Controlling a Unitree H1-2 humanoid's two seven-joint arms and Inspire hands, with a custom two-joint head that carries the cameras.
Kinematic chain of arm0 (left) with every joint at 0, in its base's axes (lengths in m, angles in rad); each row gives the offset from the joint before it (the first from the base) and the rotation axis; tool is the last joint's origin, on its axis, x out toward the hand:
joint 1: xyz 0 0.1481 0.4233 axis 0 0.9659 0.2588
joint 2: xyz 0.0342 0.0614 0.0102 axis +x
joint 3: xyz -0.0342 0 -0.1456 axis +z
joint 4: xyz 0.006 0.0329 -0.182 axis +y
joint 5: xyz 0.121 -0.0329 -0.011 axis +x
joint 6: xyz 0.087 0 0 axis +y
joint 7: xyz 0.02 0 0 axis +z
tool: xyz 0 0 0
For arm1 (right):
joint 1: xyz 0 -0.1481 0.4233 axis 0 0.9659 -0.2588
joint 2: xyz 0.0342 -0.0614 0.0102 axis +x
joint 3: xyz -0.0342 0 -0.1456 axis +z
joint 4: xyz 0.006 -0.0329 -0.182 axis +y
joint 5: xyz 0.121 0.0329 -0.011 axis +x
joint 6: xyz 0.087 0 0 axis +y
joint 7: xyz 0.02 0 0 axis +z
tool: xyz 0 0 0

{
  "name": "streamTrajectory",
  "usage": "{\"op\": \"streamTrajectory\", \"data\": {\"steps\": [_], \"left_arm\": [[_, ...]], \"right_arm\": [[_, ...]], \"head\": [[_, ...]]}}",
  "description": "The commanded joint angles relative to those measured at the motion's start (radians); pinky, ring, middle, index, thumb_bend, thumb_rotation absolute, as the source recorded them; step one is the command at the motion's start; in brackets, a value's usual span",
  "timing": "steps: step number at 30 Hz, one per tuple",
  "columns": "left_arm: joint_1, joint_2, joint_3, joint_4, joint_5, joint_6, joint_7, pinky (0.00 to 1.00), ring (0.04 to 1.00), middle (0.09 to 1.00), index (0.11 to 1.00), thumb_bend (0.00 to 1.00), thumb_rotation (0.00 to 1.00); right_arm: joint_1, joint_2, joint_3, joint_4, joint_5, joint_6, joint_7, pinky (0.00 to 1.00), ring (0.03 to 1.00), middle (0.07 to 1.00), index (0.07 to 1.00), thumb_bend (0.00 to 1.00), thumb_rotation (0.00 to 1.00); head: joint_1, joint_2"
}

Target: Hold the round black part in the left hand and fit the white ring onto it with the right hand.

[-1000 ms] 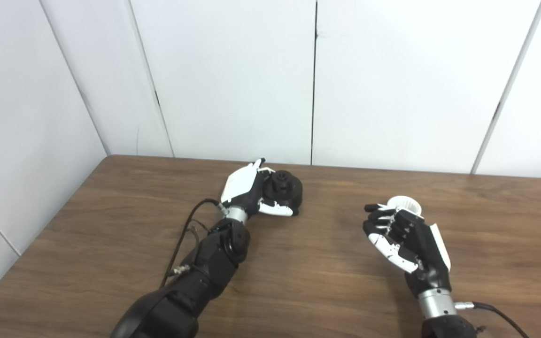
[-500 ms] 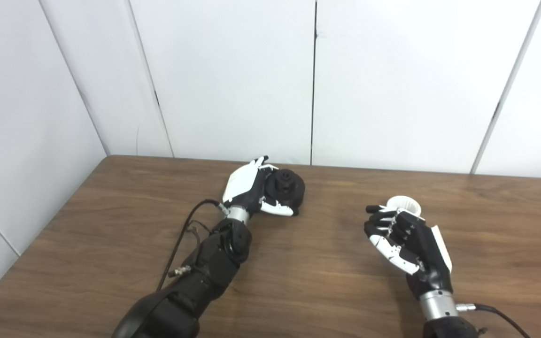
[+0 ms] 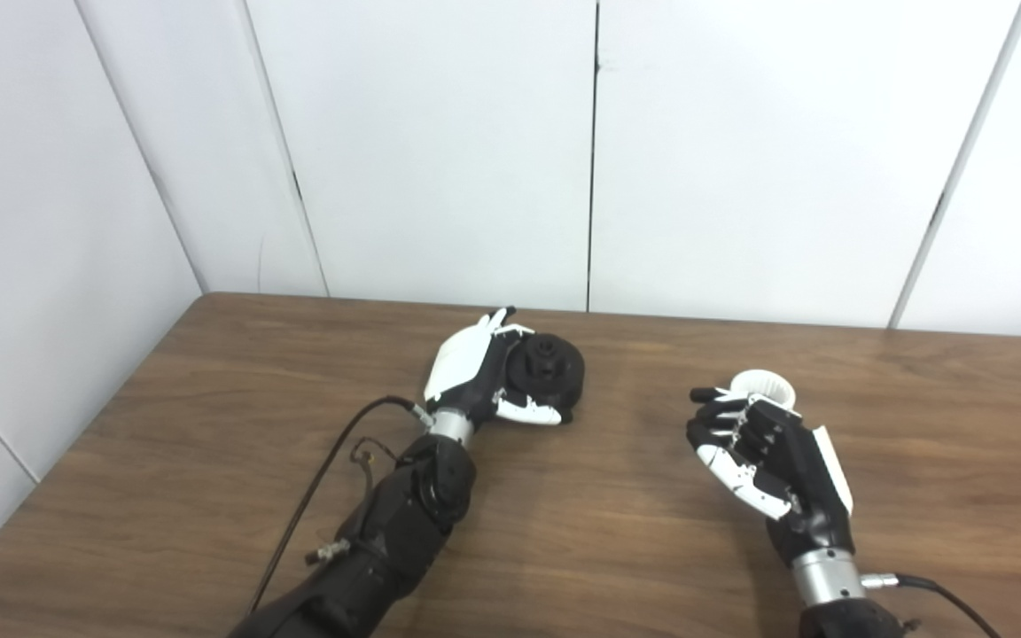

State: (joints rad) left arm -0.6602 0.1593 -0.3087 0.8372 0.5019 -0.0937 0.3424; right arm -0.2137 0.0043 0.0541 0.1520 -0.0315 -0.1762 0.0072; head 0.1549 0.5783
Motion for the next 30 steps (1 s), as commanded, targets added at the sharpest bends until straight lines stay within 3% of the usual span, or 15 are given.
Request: {"op": "streamTrajectory", "data": {"steps": [1,14,30], "left_arm": [[0.004,0.008,-0.016,-0.044,0.022,0.009,-0.031,0.97,0.998,0.982,0.591,0.91,0.25],[0.117,0.017,-0.047,-0.223,0.027,0.037,-0.119,1.0,1.0,0.99,0.583,0.93,0.26],[0.276,0.031,-0.083,-0.538,0.066,0.071,-0.252,1.0,1.0,0.994,0.595,0.94,0.28]], "right_arm": [[0.068,-0.029,-0.007,0.032,-0.006,-0.011,0.009,0.49,0.584,0.684,0.498,0.5,0.16],[0.068,-0.027,-0.006,0.034,-0.002,-0.013,0.011,0.5,0.595,0.686,0.498,0.5,0.16],[0.075,-0.015,-0.007,0.004,-0.004,0.009,0.007,0.49,0.586,0.683,0.498,0.5,0.15]], "head": [[0.001,0.001],[-0.007,0.003],[-0.043,0.02]]}}
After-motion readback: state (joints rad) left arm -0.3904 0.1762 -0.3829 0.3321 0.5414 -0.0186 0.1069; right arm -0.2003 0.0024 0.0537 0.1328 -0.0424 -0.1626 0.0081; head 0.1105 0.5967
